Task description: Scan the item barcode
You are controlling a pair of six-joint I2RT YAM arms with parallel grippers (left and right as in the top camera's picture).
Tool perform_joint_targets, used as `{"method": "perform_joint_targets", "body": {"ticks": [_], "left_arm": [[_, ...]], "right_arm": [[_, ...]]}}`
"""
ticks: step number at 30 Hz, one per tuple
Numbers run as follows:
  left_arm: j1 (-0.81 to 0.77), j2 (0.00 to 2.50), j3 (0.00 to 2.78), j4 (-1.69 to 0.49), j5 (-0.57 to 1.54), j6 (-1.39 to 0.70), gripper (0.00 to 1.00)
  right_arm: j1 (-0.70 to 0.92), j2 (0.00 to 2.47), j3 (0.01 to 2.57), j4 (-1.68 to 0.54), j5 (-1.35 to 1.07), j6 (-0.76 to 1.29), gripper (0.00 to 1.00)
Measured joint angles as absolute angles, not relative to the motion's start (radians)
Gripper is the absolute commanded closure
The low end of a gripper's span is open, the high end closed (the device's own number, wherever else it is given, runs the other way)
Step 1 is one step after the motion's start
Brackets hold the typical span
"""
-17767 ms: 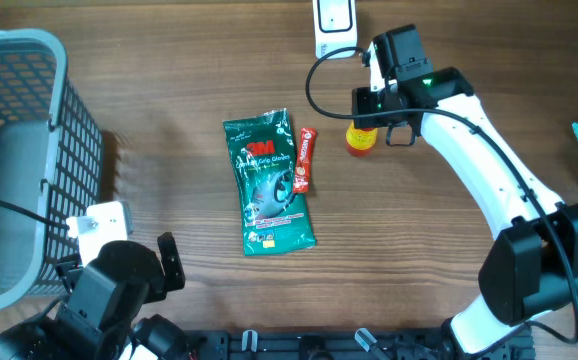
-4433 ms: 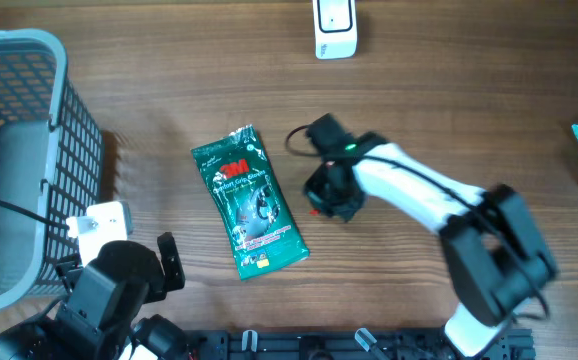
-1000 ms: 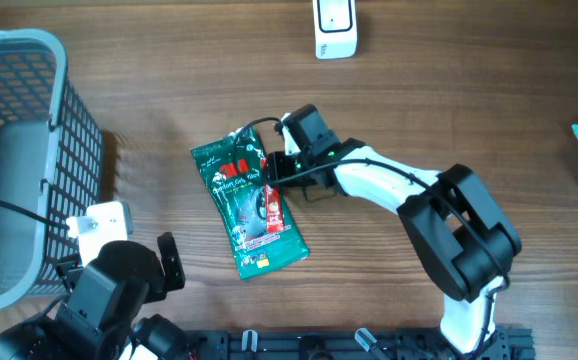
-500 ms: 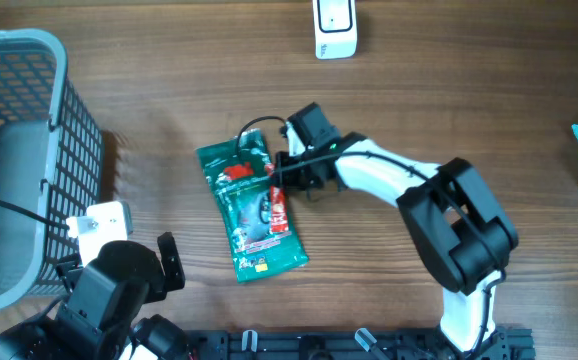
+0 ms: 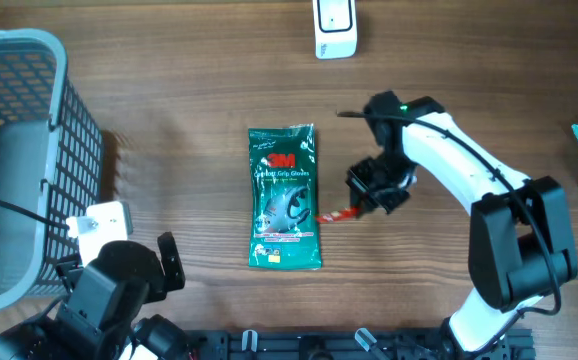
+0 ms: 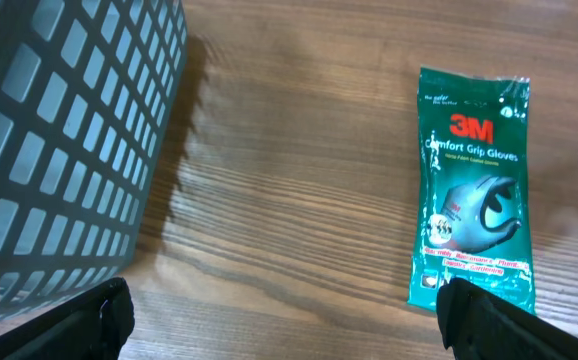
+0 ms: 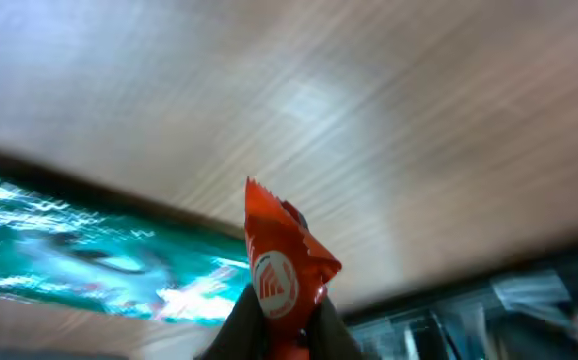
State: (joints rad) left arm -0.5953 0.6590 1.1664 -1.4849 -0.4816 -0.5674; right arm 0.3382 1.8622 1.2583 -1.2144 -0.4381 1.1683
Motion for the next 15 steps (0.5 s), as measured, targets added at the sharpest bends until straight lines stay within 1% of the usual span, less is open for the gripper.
{"method": "perform_joint_targets", "body": {"ticks": [3, 8, 10, 12, 15], "left_arm": [[-0.595, 0.659, 1.166, -1.485, -0.482, -0.567, 0.0], [-0.595, 0.659, 1.166, -1.485, -0.481, -0.567, 0.0], [-0.595, 0.659, 1.166, -1.485, -0.481, -0.567, 0.0], [-0.595, 0.659, 1.166, -1.485, -0.482, -0.567, 0.0], [-0.595, 0.659, 1.166, -1.485, -0.482, -0.567, 0.0]], "right_arm": [[0.327, 1.862, 1.258, -1.318, -0.507, 1.159, 0.96], [0.327, 1.862, 1.259, -1.417, -0.667, 0.976, 0.95], [0.327, 1.862, 1.259, -1.524, -0.705, 0.92, 0.96], [0.327, 1.862, 1.259, -1.597, -0.722, 0.902, 0.96], [0.327, 1.86, 1.259, -1.608, -0.77, 0.899, 0.96]]}}
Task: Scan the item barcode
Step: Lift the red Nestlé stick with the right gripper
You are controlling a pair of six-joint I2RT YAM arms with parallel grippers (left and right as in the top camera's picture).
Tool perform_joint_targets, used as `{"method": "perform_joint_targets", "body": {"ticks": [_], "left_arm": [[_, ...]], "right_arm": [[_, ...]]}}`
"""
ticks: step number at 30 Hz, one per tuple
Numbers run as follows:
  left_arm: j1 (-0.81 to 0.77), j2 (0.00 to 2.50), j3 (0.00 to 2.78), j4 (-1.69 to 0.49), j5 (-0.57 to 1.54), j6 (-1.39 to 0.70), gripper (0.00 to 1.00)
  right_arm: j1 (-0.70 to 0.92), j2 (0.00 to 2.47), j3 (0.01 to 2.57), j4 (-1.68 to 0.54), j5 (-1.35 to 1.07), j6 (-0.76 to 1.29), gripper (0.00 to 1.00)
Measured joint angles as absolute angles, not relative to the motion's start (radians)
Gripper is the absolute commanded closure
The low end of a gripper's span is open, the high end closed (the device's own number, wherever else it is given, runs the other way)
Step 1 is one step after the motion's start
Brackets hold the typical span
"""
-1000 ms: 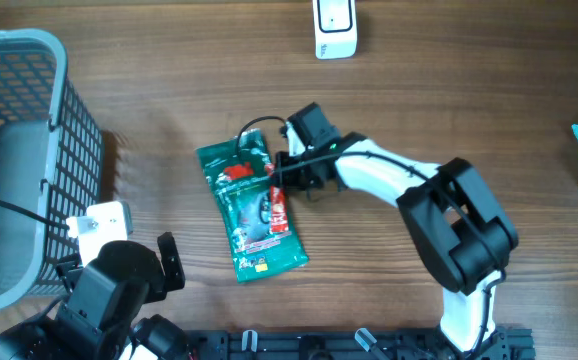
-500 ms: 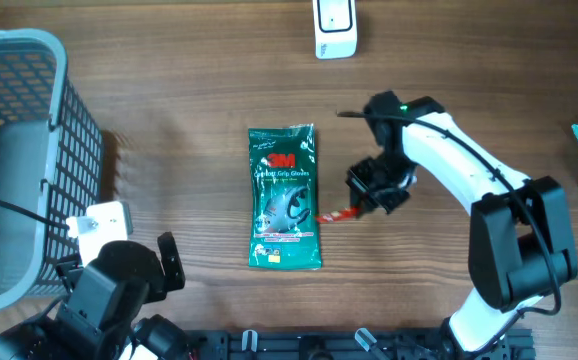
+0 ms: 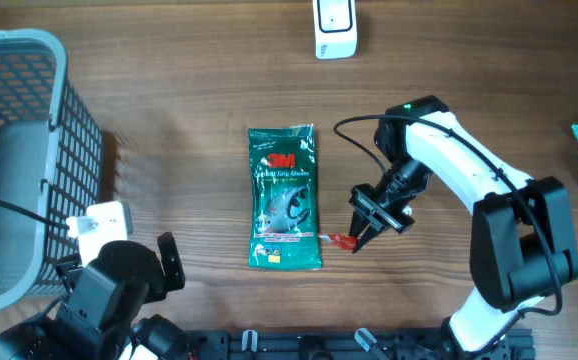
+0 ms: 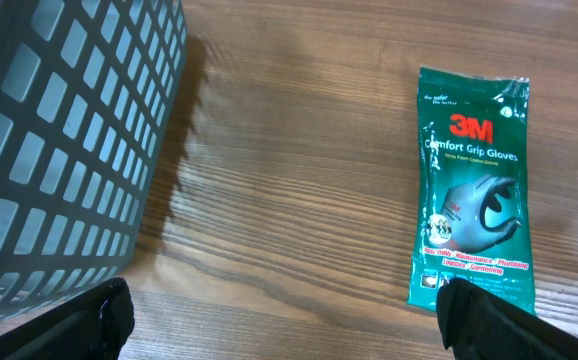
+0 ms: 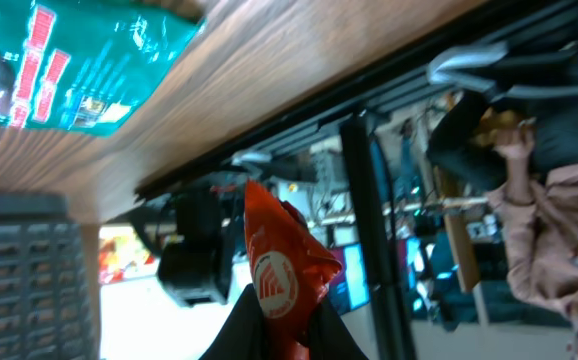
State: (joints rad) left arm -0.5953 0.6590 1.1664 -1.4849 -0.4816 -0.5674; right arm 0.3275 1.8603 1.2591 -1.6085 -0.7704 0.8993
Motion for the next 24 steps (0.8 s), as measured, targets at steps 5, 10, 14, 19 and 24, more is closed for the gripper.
{"method": "perform_joint_targets", "body": {"ticks": [5, 10, 14, 19, 24], "left_arm": [[-0.595, 0.659, 1.166, -1.485, -0.481, -0.567, 0.0], [-0.595, 0.659, 1.166, -1.485, -0.482, -0.567, 0.0], [-0.595, 0.659, 1.166, -1.485, -0.482, -0.567, 0.0], [-0.595, 0.659, 1.166, -1.485, -0.482, -0.567, 0.0], [-0.595, 0.659, 1.166, -1.485, -0.482, -0.567, 0.0]], "right_arm": [[0.327, 1.86, 1.259, -1.582, -0.812, 1.123, 0.95], [0.327, 1.86, 1.259, -1.527, -0.773, 1.441, 0.95], [0.327, 1.86, 1.259, -1.536, -0.739, 1.562, 0.91], [0.327, 1.86, 1.259, -1.568, -0.728, 1.584, 0.89], [0.327, 1.86, 1.259, -1.605, -0.731, 1.478, 0.91]]}}
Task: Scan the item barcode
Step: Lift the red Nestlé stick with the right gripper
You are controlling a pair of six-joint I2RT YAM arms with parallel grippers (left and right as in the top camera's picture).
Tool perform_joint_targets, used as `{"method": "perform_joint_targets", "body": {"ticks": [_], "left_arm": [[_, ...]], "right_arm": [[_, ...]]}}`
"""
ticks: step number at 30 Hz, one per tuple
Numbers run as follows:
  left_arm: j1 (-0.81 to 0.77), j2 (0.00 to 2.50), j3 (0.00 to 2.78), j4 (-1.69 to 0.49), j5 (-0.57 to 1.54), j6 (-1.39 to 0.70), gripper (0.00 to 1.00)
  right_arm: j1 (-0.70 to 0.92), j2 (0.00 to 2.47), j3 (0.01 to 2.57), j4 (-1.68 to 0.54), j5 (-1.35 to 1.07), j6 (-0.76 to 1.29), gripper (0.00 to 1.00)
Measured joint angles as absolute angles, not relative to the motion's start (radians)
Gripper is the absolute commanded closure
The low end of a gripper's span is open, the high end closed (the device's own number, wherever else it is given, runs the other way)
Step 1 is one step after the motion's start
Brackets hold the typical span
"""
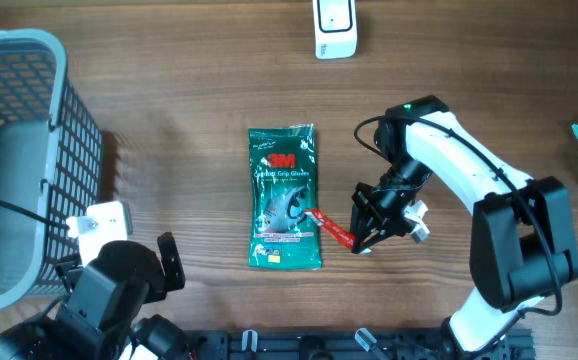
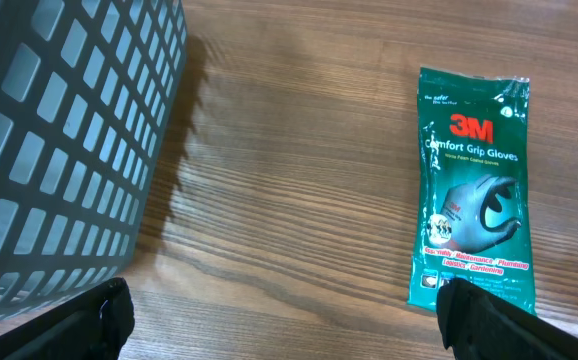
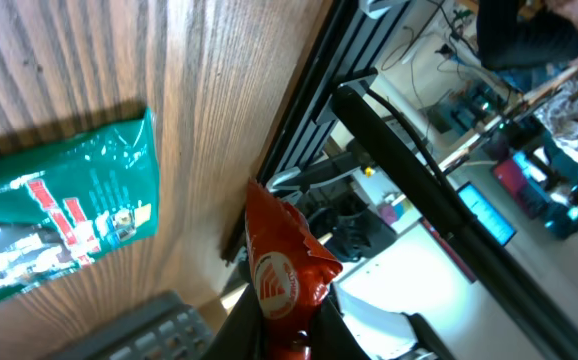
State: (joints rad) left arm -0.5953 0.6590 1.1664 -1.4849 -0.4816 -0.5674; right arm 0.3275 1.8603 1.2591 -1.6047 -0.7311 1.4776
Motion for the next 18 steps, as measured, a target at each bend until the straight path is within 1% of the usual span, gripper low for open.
{"method": "perform_joint_targets", "body": {"ticks": [9, 13, 18], "left_arm": [[-0.595, 0.659, 1.166, -1.485, -0.482, -0.567, 0.0], [-0.595, 0.659, 1.166, -1.485, -0.482, -0.567, 0.0], [-0.595, 0.659, 1.166, -1.485, -0.482, -0.567, 0.0]], "right_arm": [[0.327, 1.86, 1.259, -1.605, -0.733, 1.325, 0.94], [0.327, 1.86, 1.259, -1.603, -0.733, 1.301, 0.95], [0.327, 1.86, 1.259, -1.51, -0.72, 1.288, 0.96]]}}
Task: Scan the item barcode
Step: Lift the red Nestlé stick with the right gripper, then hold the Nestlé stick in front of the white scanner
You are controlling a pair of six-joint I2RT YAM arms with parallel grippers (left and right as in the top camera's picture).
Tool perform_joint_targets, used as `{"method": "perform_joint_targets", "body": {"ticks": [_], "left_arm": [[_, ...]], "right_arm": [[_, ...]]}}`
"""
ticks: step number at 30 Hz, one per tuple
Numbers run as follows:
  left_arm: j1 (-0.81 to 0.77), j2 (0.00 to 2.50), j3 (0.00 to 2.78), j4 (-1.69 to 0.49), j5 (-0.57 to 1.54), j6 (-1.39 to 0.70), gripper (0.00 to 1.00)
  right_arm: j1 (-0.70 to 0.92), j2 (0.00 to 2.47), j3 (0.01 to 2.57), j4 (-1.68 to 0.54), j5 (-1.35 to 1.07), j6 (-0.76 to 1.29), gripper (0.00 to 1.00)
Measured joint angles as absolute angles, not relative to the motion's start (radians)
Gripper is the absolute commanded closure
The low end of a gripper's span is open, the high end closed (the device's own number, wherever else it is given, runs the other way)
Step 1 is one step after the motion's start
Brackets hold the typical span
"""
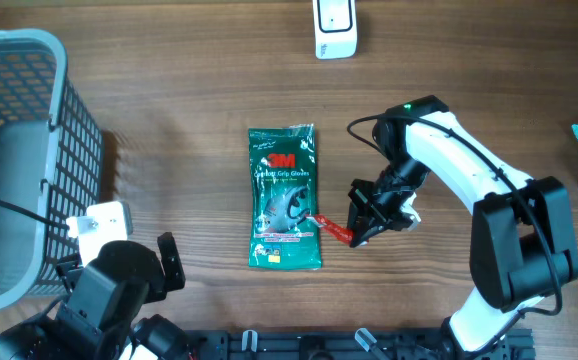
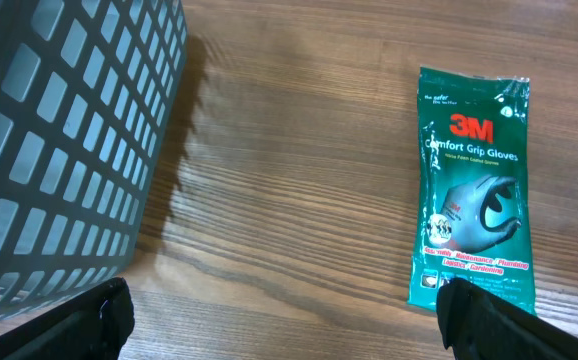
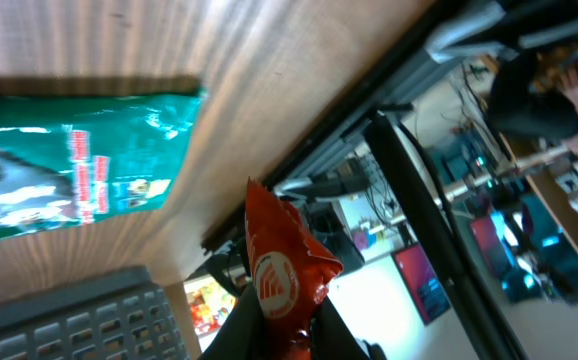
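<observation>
A small red snack packet (image 1: 333,228) with a white round logo (image 3: 281,262) is pinched in my right gripper (image 1: 361,228), which is shut on it. The packet sticks out to the left, its tip just over the right edge of the green 3M gloves pack (image 1: 285,197). The right wrist is turned so its camera looks sideways past the table edge. The white barcode scanner (image 1: 334,27) stands at the far edge. My left gripper (image 2: 289,318) rests near the front left, its dark fingertips (image 2: 99,320) wide apart with only bare wood between them.
A grey plastic basket (image 1: 19,160) fills the left side, also seen as a grey basket wall (image 2: 59,140). A green packet and a bottle sit at the right edge. Brown wooden table (image 1: 189,90).
The right wrist has rolled a little, so the red packet lies slightly lower and closer to the gloves pack's right edge. The left arm has not moved.
The right gripper held the red packet low beside the gloves pack. Then it was further down near the pack's lower right corner, with the wrist rolled. Then the packet pointed up-left over the pack's edge, and now it is much the same, slightly turned.
</observation>
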State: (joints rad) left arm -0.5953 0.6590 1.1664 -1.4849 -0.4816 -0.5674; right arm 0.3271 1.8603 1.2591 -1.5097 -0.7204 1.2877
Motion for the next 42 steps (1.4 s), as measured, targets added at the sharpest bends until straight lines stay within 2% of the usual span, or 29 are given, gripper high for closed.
{"method": "perform_joint_targets", "body": {"ticks": [8, 21, 24, 30, 37, 42], "left_arm": [[-0.595, 0.659, 1.166, -1.485, -0.482, -0.567, 0.0], [-0.595, 0.659, 1.166, -1.485, -0.482, -0.567, 0.0], [-0.595, 0.659, 1.166, -1.485, -0.481, -0.567, 0.0], [-0.595, 0.659, 1.166, -1.485, -0.481, -0.567, 0.0], [-0.595, 0.659, 1.166, -1.485, -0.482, -0.567, 0.0], [-0.595, 0.659, 1.166, -1.485, -0.481, -0.567, 0.0]], "right_arm": [[0.327, 1.86, 1.259, -1.302, -0.698, 1.284, 0.96], [0.327, 1.86, 1.259, -0.802, -0.502, 1.325, 0.96], [0.327, 1.86, 1.258, -0.663, -0.395, 1.392, 0.96], [0.327, 1.86, 1.255, -0.344, -0.032, 1.572, 0.96], [0.327, 1.862, 1.256, 0.004, 0.264, 1.555, 0.95], [0.325, 1.97, 1.399, 0.055, 0.385, 1.497, 0.96]]}}
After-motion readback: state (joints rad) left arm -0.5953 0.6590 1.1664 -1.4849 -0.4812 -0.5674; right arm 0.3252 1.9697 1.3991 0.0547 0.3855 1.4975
